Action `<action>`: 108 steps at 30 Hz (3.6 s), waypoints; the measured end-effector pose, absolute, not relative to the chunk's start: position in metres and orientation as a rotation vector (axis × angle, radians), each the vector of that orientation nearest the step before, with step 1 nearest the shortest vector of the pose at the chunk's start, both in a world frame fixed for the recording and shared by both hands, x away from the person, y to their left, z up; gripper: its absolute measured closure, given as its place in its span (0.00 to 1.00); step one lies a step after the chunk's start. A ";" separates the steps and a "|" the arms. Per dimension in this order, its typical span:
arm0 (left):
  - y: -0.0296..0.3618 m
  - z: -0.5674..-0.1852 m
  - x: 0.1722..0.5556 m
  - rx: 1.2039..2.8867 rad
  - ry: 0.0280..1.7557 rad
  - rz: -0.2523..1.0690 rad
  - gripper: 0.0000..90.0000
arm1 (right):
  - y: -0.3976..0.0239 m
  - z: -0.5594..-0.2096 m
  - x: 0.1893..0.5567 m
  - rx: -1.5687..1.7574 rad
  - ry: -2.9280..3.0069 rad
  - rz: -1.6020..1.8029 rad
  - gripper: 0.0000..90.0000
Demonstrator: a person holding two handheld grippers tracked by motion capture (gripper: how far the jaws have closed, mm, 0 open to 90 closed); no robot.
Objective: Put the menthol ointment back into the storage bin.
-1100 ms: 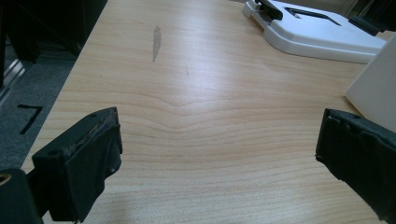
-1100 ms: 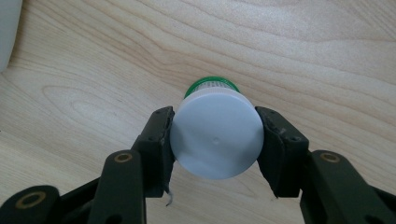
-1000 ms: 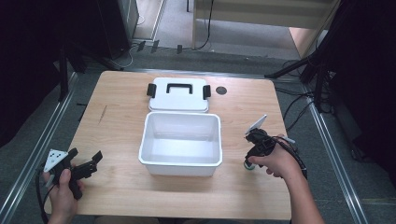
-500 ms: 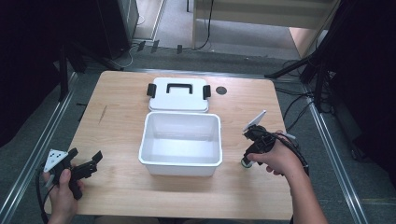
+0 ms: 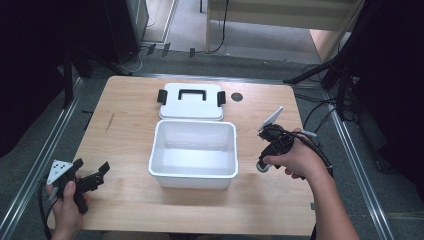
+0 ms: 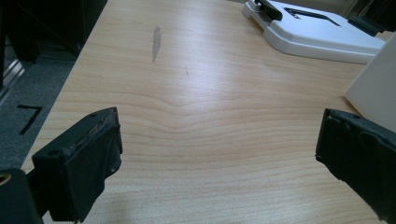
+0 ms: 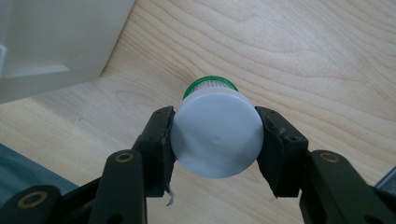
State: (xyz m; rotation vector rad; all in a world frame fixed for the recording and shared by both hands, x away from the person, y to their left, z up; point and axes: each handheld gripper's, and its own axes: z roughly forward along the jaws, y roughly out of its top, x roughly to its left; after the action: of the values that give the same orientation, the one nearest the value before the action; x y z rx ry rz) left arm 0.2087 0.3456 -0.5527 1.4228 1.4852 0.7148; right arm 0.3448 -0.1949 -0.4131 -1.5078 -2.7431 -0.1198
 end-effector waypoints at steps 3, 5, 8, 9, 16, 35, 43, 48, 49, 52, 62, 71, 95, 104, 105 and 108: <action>0.346 -0.553 0.209 1.422 1.486 0.714 0.01 | -0.190 -0.405 0.346 -1.500 -2.748 -0.115 0.57; 0.346 -0.553 0.209 1.423 1.486 0.714 0.01 | -0.186 -0.400 0.347 -1.488 -2.757 -0.119 0.57; 0.346 -0.553 0.209 1.425 1.486 0.714 0.01 | -0.180 -0.391 0.348 -1.472 -2.764 -0.118 0.57; 0.346 -0.553 0.209 1.425 1.486 0.714 0.01 | -0.178 -0.388 0.348 -1.480 -2.755 -0.105 0.57; 0.345 -0.553 0.209 1.422 1.484 0.714 0.01 | -0.163 -0.370 0.352 -1.434 -2.776 -0.090 0.57; 0.345 -0.552 0.209 1.431 1.480 0.719 0.01 | -0.132 -0.336 0.356 -1.371 -2.812 -0.097 0.57; 0.344 -0.552 0.209 1.436 1.477 0.723 0.01 | -0.113 -0.325 0.359 -1.339 -2.830 -0.084 0.57; 0.344 -0.552 0.209 1.434 1.477 0.718 0.01 | -0.100 -0.319 0.358 -1.307 -2.848 -0.094 0.58; 0.344 -0.552 0.210 1.432 1.478 0.717 0.01 | -0.098 -0.318 0.358 -1.304 -2.850 -0.095 0.58; 0.344 -0.552 0.210 1.432 1.478 0.719 0.01 | -0.090 -0.316 0.356 -1.293 -2.859 -0.103 0.58; 0.344 -0.552 0.210 1.435 1.476 0.718 0.01 | -0.070 -0.318 0.354 -1.229 -2.884 -0.085 0.58; 0.344 -0.552 0.210 1.437 1.474 0.720 0.01 | -0.059 -0.325 0.354 -1.188 -2.901 -0.081 0.58; 0.344 -0.552 0.210 1.436 1.473 0.722 0.01 | -0.048 -0.383 0.359 -1.129 -2.860 -0.050 0.58; 0.344 -0.552 0.210 1.437 1.472 0.724 0.01 | -0.051 -0.401 0.360 -1.137 -2.854 -0.033 0.58; 0.344 -0.552 0.210 1.436 1.473 0.723 0.01 | -0.051 -0.403 0.360 -1.138 -2.854 -0.031 0.57; 0.344 -0.552 0.210 1.441 1.472 0.723 0.01 | -0.049 -0.409 0.359 -1.138 -2.847 -0.032 0.57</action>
State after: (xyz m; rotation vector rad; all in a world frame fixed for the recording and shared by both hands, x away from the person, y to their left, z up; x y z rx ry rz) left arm 0.2101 0.3437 -0.5524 1.4407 1.4722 0.7234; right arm 0.3593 -0.0494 -0.4092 -1.1384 -2.8472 -0.0316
